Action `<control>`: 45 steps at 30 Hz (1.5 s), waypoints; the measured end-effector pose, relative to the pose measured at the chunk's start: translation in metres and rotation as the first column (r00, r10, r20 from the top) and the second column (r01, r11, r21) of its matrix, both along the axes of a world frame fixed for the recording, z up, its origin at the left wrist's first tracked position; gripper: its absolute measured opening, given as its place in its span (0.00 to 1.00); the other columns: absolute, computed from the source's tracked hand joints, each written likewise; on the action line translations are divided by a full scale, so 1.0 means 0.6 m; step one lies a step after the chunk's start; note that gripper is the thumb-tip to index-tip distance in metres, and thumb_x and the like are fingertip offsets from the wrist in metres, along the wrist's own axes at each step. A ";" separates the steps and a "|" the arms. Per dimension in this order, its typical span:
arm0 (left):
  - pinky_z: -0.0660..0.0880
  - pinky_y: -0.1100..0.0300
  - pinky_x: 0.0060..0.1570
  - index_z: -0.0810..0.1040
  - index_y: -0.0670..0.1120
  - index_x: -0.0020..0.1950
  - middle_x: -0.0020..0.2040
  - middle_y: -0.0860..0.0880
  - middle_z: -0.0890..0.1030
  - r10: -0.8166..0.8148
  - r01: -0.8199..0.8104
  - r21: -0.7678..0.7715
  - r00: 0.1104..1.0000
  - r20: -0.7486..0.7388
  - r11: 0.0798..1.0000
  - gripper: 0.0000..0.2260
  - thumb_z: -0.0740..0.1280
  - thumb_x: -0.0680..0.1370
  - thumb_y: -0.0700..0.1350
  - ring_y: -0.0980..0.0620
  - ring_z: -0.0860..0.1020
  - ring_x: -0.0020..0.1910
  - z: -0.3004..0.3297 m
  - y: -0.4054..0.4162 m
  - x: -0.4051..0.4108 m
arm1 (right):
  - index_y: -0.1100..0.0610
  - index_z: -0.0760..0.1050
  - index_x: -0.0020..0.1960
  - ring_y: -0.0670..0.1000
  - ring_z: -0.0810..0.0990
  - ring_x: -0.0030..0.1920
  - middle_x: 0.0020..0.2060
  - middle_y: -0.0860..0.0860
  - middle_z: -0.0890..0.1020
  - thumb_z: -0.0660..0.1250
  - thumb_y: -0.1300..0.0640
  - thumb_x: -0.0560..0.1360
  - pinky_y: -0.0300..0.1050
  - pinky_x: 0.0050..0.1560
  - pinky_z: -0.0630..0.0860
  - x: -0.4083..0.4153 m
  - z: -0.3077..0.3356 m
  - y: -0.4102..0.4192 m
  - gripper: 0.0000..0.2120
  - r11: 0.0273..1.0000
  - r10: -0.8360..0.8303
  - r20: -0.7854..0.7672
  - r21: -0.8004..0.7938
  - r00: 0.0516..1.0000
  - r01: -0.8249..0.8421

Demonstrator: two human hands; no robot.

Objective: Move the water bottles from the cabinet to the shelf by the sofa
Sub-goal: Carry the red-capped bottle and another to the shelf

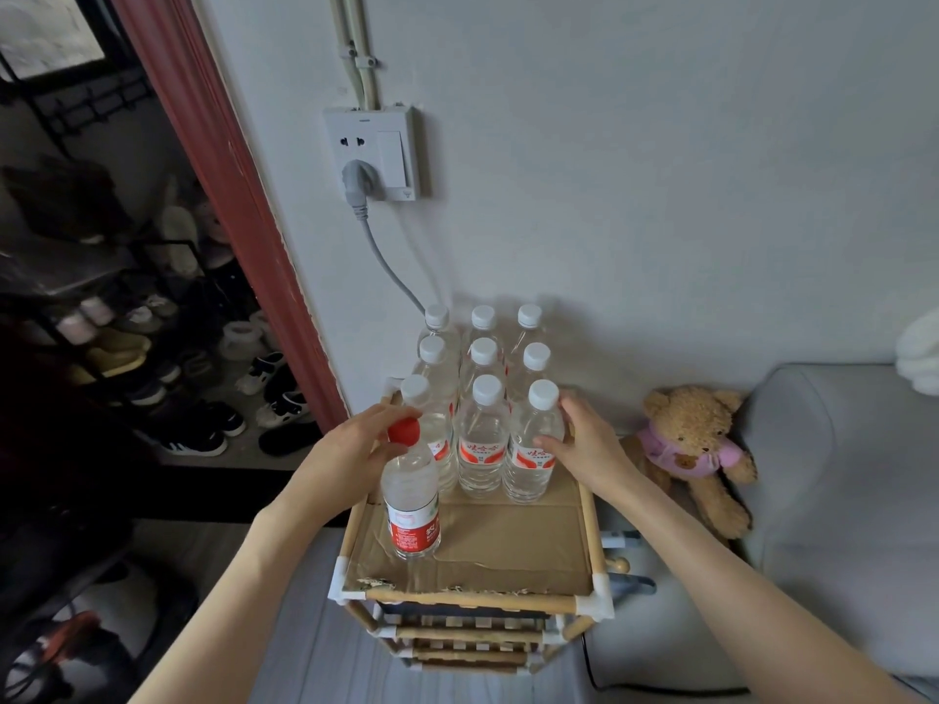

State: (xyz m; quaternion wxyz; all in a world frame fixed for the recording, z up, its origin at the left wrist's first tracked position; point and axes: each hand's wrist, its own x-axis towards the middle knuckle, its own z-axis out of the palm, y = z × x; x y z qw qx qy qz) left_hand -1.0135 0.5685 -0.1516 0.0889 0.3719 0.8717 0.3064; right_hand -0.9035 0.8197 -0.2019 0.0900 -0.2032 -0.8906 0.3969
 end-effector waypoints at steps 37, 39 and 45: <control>0.71 0.58 0.60 0.75 0.48 0.62 0.58 0.57 0.73 -0.028 0.026 0.020 0.996 0.082 0.999 0.17 0.66 0.74 0.36 0.54 0.73 0.57 0.009 -0.002 -0.012 | 0.40 0.63 0.63 0.45 0.74 0.60 0.58 0.42 0.76 0.73 0.55 0.68 0.47 0.62 0.71 0.010 -0.082 -0.062 0.30 0.926 -0.227 -0.032 -0.317 0.973 0.206; 0.71 0.58 0.58 0.76 0.48 0.60 0.55 0.54 0.75 0.021 -0.023 0.018 0.996 0.085 1.000 0.16 0.67 0.73 0.37 0.53 0.74 0.54 0.012 0.001 -0.012 | 0.48 0.63 0.66 0.49 0.74 0.62 0.61 0.47 0.76 0.73 0.55 0.68 0.46 0.61 0.69 0.006 -0.088 -0.060 0.30 0.923 -0.235 0.003 -0.311 0.972 0.225; 0.75 0.55 0.52 0.77 0.47 0.57 0.50 0.52 0.75 0.172 -0.180 0.121 0.983 0.070 0.976 0.14 0.70 0.72 0.45 0.51 0.77 0.46 -0.003 0.011 0.001 | 0.51 0.61 0.68 0.52 0.73 0.62 0.62 0.50 0.75 0.72 0.55 0.69 0.50 0.62 0.69 0.005 -0.091 -0.059 0.32 0.899 -0.265 0.030 -0.354 0.964 0.258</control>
